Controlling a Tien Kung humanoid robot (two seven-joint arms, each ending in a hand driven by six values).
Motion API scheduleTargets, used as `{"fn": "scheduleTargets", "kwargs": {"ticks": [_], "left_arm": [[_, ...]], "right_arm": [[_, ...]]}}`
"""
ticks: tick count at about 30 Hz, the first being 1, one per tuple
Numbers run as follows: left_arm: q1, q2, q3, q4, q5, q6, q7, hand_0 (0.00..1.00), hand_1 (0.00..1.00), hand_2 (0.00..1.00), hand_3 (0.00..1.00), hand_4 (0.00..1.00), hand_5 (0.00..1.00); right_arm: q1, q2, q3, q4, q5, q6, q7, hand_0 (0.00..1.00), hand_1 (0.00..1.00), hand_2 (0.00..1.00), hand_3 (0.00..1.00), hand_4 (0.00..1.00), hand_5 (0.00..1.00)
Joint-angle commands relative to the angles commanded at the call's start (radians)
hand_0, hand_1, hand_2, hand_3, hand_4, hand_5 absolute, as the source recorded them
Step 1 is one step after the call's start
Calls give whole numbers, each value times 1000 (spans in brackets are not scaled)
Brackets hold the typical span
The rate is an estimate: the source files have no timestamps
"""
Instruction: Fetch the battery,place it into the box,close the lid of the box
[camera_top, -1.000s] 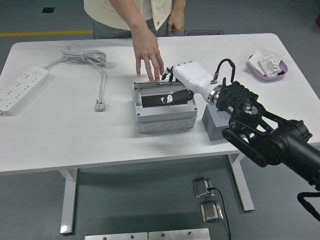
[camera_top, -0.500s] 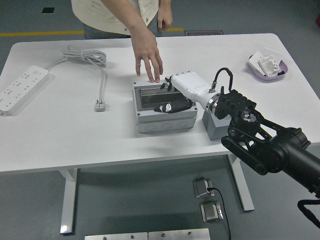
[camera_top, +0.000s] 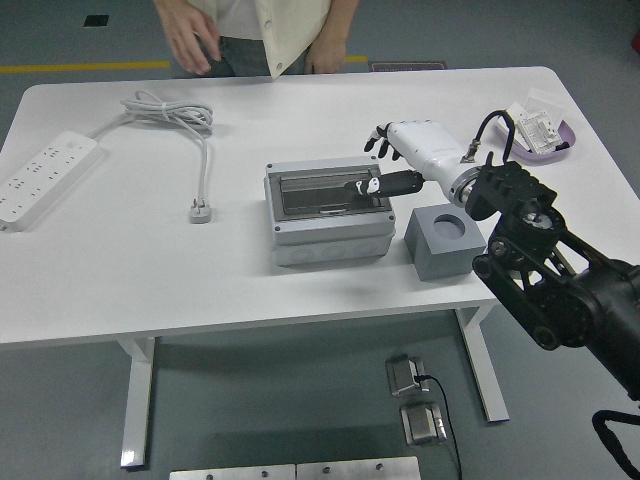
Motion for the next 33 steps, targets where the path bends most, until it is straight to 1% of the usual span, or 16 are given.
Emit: {"fn": "scheduleTargets", "kwargs": {"ticks": [2, 3, 4, 5, 6, 7, 12, 13, 15, 18, 19, 24, 26, 30, 31, 33], "left_arm": [[2, -1, -1, 0, 1, -1, 0, 637, 667, 672, 684, 699, 209], [3, -3, -2, 0, 1, -2, 0, 637, 667, 672, 684, 699, 209], [4, -4, -3, 0, 2, -3, 0, 637, 667, 672, 684, 699, 209], [4, -5, -3, 0, 2, -4, 0, 637, 667, 672, 684, 699, 209], [5, -6, -3, 0, 2, -5, 1, 637, 667, 672, 684, 699, 209], [6, -8, -4, 0, 2, -7, 1, 637, 667, 672, 684, 700, 209], [7, -12, -5, 0, 4, -12, 1, 637, 667, 672, 684, 700, 209], [8, -12, -5, 0, 4, -13, 0, 637, 667, 672, 679, 699, 208], [9, -11, -6, 0, 4, -13, -1, 637, 667, 672, 679, 699, 208], [10, -9, -7, 0, 3, -14, -4, 637, 667, 672, 679, 699, 208], [10, -8, -8, 0, 3, -14, -6, 636, 667, 671, 678, 698, 208], [11, -5, 4, 0, -8, -18, -29, 636, 667, 671, 678, 698, 208], [11, -4, 11, 0, -8, -20, -41, 635, 668, 670, 676, 698, 209], [1, 1, 16, 0, 8, -21, -42, 635, 668, 670, 676, 698, 209], [-2, 3, 18, 0, 11, -21, -40, 637, 667, 671, 675, 698, 209], [-7, 8, 24, 0, 14, -22, -37, 637, 667, 671, 675, 698, 209]], "right_arm": [[-28, 8, 62, 30, 24, 51, -39, 653, 504, 602, 691, 998, 750], [-46, 15, 98, 41, 46, 72, -38, 653, 504, 602, 691, 998, 750], [-61, 22, 129, 48, 67, 76, -27, 653, 504, 602, 691, 998, 750], [-75, 30, 158, 54, 89, 68, -10, 653, 504, 602, 691, 998, 750], [-91, 38, 191, 60, 117, 53, 11, 653, 504, 602, 691, 998, 750], [-107, 47, 220, 64, 144, 32, 33, 653, 514, 623, 689, 961, 722], [-166, 69, 343, 69, 283, -75, 147, 653, 514, 623, 689, 961, 722], [-178, 71, 369, 69, 317, -102, 176, 646, 517, 630, 681, 900, 674], [-194, 74, 389, 68, 367, -137, 214, 646, 517, 630, 681, 900, 674], [-218, 74, 397, 63, 443, -180, 269, 646, 517, 630, 681, 900, 674], [-228, 74, 396, 60, 477, -196, 290, 617, 492, 615, 652, 949, 720], [-278, 77, 386, 50, 652, -266, 381, 617, 492, 615, 652, 949, 720], [-293, 82, 373, 40, 730, -300, 419, 597, 488, 603, 638, 962, 734], [-299, 103, 343, 16, 883, -357, 489, 597, 488, 603, 638, 962, 734], [-297, 107, 338, 14, 919, -368, 501, 569, 471, 590, 625, 962, 734], [-294, 111, 331, 13, 971, -383, 514, 569, 471, 590, 625, 962, 734]]}}
